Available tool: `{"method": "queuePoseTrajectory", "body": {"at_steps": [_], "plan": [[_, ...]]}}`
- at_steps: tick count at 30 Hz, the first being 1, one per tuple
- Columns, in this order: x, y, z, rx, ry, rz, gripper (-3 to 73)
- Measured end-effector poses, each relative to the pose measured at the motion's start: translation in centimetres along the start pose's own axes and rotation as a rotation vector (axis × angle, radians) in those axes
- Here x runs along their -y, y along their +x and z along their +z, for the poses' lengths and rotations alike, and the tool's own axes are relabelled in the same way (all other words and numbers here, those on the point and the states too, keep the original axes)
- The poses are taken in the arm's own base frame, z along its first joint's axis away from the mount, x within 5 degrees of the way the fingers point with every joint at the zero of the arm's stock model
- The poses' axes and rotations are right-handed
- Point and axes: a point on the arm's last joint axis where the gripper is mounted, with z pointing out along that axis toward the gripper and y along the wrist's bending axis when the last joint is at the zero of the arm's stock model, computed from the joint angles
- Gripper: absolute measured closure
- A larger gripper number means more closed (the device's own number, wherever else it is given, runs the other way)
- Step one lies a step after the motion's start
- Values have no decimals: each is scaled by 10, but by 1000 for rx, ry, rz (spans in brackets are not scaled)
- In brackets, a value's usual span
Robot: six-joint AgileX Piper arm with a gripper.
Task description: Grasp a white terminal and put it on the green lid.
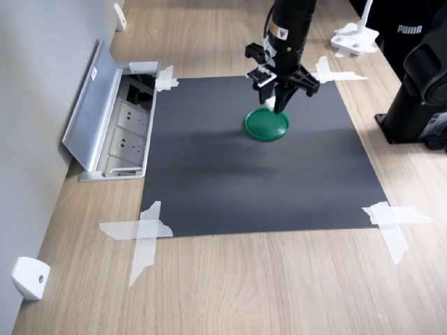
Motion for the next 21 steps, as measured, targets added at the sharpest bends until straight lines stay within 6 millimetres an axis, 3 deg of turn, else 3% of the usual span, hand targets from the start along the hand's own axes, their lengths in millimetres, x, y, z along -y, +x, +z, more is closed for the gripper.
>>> {"method": "queuePoseTrajectory", "body": {"at_steps": [6,16,21], "plan": [[-1,-2,23,-49,-44,11,371],[0,-3,33,-57,-42,-15,362],[1,-4,32,-42,-30,-15,181]]}}
